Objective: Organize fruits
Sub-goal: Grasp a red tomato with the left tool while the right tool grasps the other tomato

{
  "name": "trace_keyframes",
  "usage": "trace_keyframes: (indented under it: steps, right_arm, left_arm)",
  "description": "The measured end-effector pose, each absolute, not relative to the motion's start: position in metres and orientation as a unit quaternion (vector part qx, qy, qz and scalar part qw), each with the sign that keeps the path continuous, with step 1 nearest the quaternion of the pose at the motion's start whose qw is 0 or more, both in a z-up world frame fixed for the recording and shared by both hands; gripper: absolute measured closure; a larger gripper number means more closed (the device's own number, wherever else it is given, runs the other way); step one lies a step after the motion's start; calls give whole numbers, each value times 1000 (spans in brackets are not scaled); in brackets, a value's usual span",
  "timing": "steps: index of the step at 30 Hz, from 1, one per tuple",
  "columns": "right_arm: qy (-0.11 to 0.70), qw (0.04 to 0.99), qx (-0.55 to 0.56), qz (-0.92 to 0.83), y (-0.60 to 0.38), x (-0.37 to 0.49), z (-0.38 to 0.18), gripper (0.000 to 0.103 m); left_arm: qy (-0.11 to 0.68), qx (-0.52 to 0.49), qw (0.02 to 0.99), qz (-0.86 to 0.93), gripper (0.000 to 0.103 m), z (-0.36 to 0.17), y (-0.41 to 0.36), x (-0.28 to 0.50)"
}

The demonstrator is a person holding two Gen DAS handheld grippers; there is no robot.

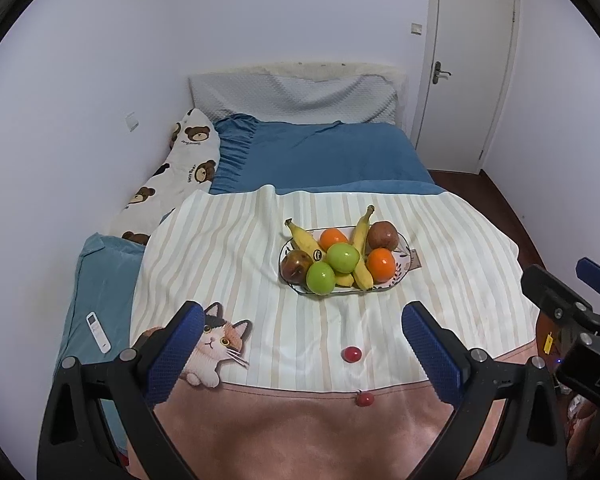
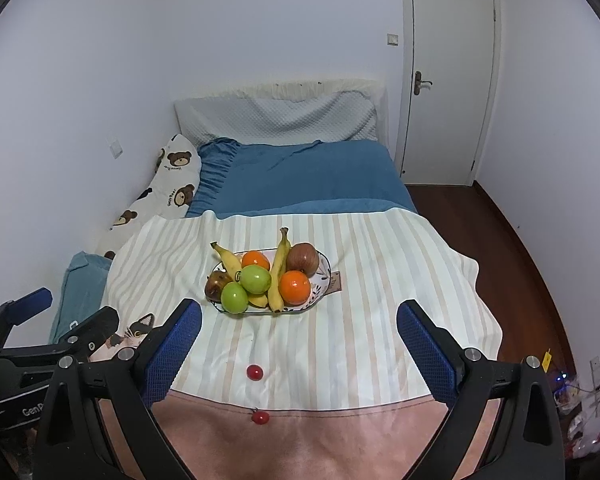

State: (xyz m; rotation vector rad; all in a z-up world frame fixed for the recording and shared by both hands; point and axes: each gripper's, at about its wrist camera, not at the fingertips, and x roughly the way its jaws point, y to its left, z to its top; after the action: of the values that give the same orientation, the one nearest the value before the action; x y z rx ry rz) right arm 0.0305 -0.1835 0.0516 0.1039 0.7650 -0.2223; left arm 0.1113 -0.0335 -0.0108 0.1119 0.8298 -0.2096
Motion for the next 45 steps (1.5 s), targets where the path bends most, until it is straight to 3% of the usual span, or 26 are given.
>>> trace_keyframes:
  steps: [7,14,19,26,29,30,34,35,45]
  right_arm:
    - [422,899,96,-66,-200,46,18,3]
    - [533,833,148,-8,-199,77,-102,4]
    - [591,789,167,10,-186,85,-184,36]
    - [632,742,225,12,-169,86,-264,50]
    - [635,735,238,5,-162,88,-278,59]
    - [636,734,239,4,-159,89,-282,66]
    - [633,740,229,-2,-152,90,-287,68]
    - [631,742,228,-4,-152,90,-285,75]
    - [590,770,240,-43,-193,93,-245,74]
  left_arm:
    - [416,76,905,-46,2,-36,-38,123]
    - [481,143,865,14,2,-116,-31,150]
    - [546,182,818,1,2,-184,-27,167]
    - [598,183,780,-30,10,-236,-20,177]
    - [608,179,772,-46,12,-246,-20,181]
    - [611,177,770,-51,17,-247,-21,183]
    - [629,164,756,-74,25,-257,-26,188]
    - [634,155,754,-80,26,-259,-27,190]
    - [694,31,700,-166,28,-277,-67,230]
